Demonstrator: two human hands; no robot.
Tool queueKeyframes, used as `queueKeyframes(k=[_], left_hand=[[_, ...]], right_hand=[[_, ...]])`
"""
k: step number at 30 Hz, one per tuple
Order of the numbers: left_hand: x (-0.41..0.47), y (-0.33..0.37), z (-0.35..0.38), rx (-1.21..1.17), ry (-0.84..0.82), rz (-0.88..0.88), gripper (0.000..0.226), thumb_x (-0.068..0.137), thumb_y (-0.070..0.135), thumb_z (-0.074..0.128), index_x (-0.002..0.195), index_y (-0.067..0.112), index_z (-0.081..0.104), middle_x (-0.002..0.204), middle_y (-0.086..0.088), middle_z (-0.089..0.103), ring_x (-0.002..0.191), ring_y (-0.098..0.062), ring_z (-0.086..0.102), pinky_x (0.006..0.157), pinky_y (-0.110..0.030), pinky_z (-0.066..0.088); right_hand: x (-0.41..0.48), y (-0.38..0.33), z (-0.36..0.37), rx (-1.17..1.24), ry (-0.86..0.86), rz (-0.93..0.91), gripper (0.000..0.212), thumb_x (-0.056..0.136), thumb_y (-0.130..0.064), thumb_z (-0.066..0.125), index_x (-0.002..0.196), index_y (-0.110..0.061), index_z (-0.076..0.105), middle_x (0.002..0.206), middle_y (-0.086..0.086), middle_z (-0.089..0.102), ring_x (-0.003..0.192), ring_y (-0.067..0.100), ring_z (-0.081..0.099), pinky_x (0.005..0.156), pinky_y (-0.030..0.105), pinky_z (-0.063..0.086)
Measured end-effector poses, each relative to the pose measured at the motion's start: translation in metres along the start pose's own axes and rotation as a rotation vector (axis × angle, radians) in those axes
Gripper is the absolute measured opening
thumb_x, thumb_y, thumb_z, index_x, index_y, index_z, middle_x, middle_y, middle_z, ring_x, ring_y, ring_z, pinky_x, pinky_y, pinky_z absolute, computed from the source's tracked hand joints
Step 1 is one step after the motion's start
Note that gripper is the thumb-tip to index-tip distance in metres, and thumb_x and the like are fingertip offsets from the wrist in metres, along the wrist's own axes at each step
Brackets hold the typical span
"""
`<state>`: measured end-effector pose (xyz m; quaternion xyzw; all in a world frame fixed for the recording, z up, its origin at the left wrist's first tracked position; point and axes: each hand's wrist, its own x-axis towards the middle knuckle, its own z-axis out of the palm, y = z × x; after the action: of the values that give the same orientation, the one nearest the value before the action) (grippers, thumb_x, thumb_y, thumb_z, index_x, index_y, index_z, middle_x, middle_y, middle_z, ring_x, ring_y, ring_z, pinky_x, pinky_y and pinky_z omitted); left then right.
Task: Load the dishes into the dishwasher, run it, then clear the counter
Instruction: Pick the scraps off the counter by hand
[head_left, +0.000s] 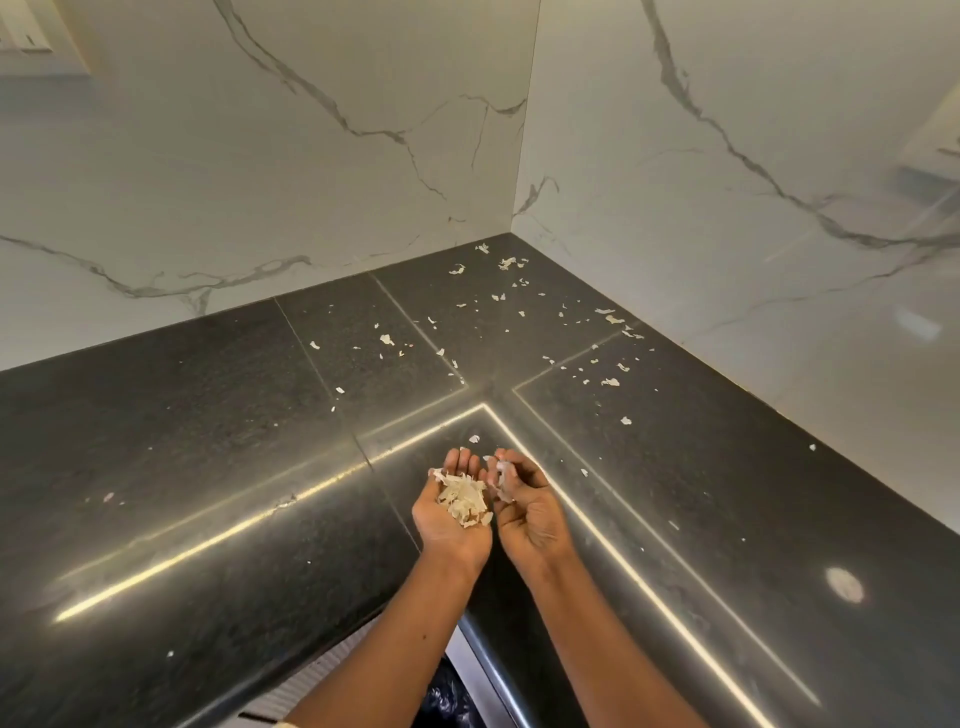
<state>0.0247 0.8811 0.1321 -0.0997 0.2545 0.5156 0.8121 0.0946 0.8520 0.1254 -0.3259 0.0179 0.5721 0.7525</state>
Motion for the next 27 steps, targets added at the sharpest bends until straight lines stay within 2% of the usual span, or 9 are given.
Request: queueKeyframes(k=[4,7,11,14,17,19,21,23,27], left_hand=[[-0.019,0.001,-0.010,-0.035,-0.051,-0.026,0.037,0.098,0.026,0.032,0.086,0.007,0.061,0.082,-0.006,0.058,0.078,-0.018,0.056,0.082,-0.033,0.047],[-0.036,0.011,-0.025,0.029,-0.091,-0.020,0.037,0.098,0.029,0.033,0.087,0.008,0.062,0.082,-0.006,0.061,0.076,-0.019,0.060,0.077,-0.035,0.052],[-0.062,0.032,-0.059,0.090,-0.146,-0.009,0.039,0.098,0.030,0.035,0.086,0.007,0.064,0.081,-0.007,0.067,0.072,-0.020,0.068,0.066,-0.033,0.058],[-0.076,0.050,-0.098,0.150,-0.071,-0.016,0.041,0.097,0.032,0.037,0.086,0.008,0.069,0.084,-0.006,0.070,0.077,-0.019,0.069,0.069,-0.031,0.058],[-0.091,0.062,-0.145,0.171,0.004,-0.016,0.046,0.096,0.033,0.040,0.076,0.010,0.075,0.082,-0.005,0.071,0.077,-0.017,0.068,0.074,-0.028,0.058],[-0.102,0.068,-0.175,0.191,0.062,-0.045,0.043,0.090,0.036,0.046,0.073,0.010,0.076,0.082,-0.004,0.071,0.078,-0.017,0.068,0.075,-0.027,0.058],[-0.108,0.069,-0.206,0.209,0.121,-0.083,0.038,0.081,0.039,0.052,0.075,0.009,0.075,0.083,-0.004,0.072,0.078,-0.017,0.069,0.073,-0.027,0.058],[-0.106,0.068,-0.237,0.208,0.186,-0.136,0.036,0.084,0.035,0.051,0.079,0.008,0.074,0.082,-0.005,0.072,0.076,-0.018,0.069,0.073,-0.027,0.057],[-0.080,0.055,-0.317,0.307,0.389,-0.200,0.040,0.096,0.027,0.040,0.076,0.014,0.073,0.081,-0.001,0.070,0.073,-0.014,0.067,0.075,-0.025,0.053]], right_hand=[[-0.028,0.020,0.006,0.002,-0.003,-0.075,0.018,0.090,0.000,0.046,0.089,-0.004,0.063,0.083,0.010,0.066,0.080,0.020,0.064,0.087,0.035,0.051],[-0.048,0.037,0.004,-0.004,0.013,-0.079,0.022,0.094,-0.009,0.044,0.091,-0.004,0.066,0.082,0.011,0.069,0.079,0.023,0.067,0.079,0.037,0.054],[-0.075,0.078,-0.005,-0.086,0.012,-0.150,0.018,0.084,-0.013,0.055,0.090,-0.004,0.069,0.091,0.015,0.069,0.091,0.029,0.066,0.082,0.041,0.055],[-0.095,0.119,-0.027,-0.172,0.016,-0.133,0.018,0.082,-0.015,0.059,0.093,-0.006,0.071,0.105,0.017,0.069,0.101,0.031,0.066,0.078,0.034,0.055],[-0.112,0.162,-0.060,-0.399,0.058,-0.086,0.020,0.085,-0.028,0.065,0.104,-0.026,0.070,0.115,0.003,0.068,0.109,0.019,0.063,0.089,0.031,0.051],[-0.123,0.188,-0.082,-0.407,0.097,-0.050,0.030,0.078,-0.038,0.070,0.108,-0.031,0.068,0.114,0.001,0.068,0.111,0.019,0.061,0.091,0.031,0.049],[-0.135,0.205,-0.106,-0.329,0.164,-0.080,0.025,0.076,-0.025,0.070,0.100,-0.017,0.072,0.107,0.011,0.070,0.104,0.029,0.065,0.082,0.033,0.054],[-0.138,0.221,-0.133,-0.155,0.209,0.006,0.022,0.076,-0.010,0.062,0.094,-0.004,0.072,0.104,0.022,0.068,0.097,0.036,0.066,0.074,0.036,0.057],[-0.126,0.263,-0.196,-0.054,0.428,0.135,0.039,0.077,-0.004,0.053,0.112,0.011,0.057,0.113,0.031,0.059,0.103,0.042,0.058,0.093,0.046,0.048]])
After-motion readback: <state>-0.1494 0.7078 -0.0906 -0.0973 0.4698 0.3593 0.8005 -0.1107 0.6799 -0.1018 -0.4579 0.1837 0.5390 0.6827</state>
